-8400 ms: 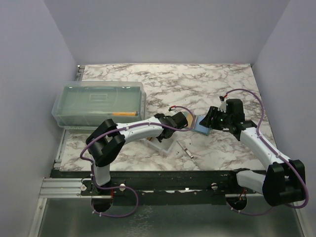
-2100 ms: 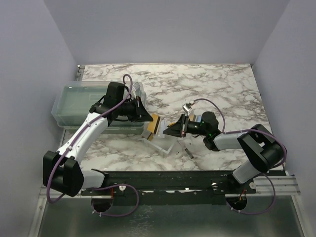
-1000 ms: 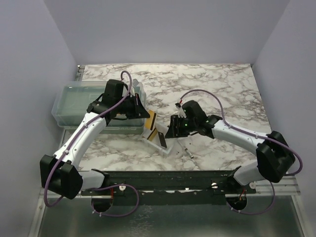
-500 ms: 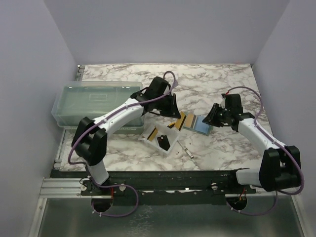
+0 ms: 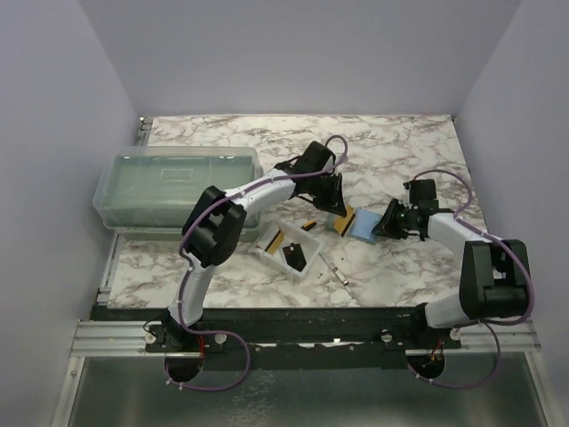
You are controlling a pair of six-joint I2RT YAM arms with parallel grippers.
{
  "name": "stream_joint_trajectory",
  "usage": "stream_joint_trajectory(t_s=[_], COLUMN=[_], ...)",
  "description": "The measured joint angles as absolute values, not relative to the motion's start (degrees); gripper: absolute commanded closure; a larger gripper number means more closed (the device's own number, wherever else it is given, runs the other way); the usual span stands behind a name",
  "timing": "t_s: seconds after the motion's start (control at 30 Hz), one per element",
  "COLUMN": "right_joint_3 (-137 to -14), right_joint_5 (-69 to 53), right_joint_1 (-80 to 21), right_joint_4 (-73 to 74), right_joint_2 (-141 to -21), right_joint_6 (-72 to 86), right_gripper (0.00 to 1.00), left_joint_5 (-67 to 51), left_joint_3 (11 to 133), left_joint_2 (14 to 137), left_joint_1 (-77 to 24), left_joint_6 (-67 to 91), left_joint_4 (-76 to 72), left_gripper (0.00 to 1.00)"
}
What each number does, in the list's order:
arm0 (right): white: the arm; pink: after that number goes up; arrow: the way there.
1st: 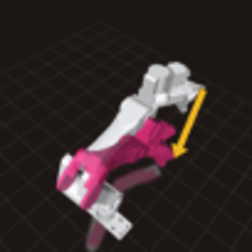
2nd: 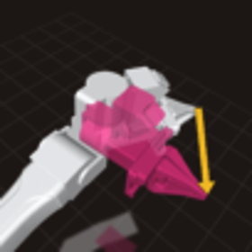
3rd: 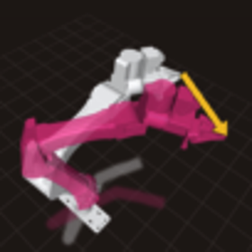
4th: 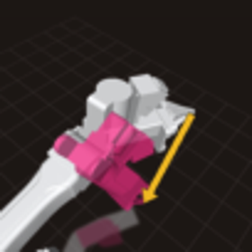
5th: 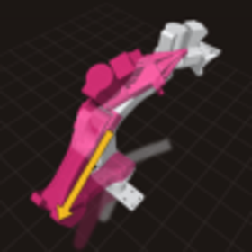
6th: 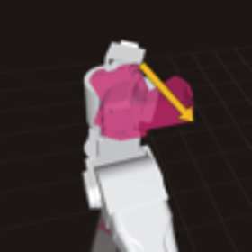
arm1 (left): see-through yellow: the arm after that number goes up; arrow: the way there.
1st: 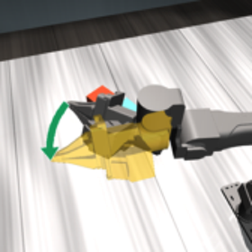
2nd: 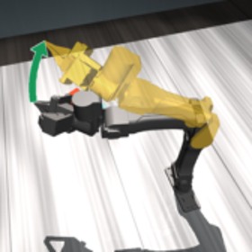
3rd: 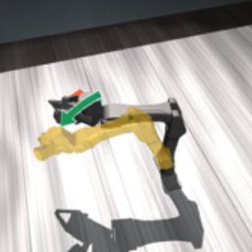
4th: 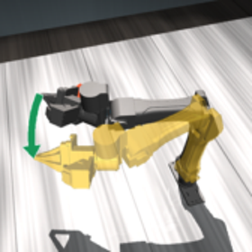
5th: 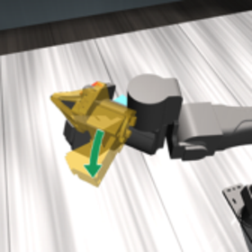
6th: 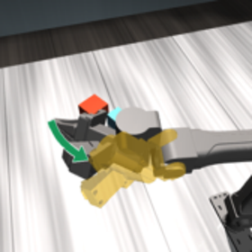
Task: Put the credit cards into the card holder
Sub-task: Insert the credit card into the card holder.
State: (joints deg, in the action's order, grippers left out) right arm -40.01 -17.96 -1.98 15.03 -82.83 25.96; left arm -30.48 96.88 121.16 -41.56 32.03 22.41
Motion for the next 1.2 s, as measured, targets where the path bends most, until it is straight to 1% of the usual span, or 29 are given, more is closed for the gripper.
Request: stream_joint_trajectory(t_s=[0.3,0.77,1.2], right_joint_3=[-38.81,-38.68,-38.65], right_joint_5=[-19.66,-21.23,-22.33], right_joint_1=[-1.37,-1.26,-1.10], right_joint_4=[12.95,12.03,11.77], right_joint_2=[-84.68,-85.19,-85.62], right_joint_6=[25.02,24.40,24.25], right_gripper=[0.79,0.80,0.80], left_joint_5=[-33.80,-35.14,-39.03], left_joint_3=[100.53,101.21,101.21], left_joint_2=[129.47,129.78,130.96], left_joint_1=[-41.01,-38.83,-37.98], left_joint_6=[30.98,30.81,30.81], left_joint_4=[22.94,22.94,22.55], left_gripper=[1.00,1.00,1.00])
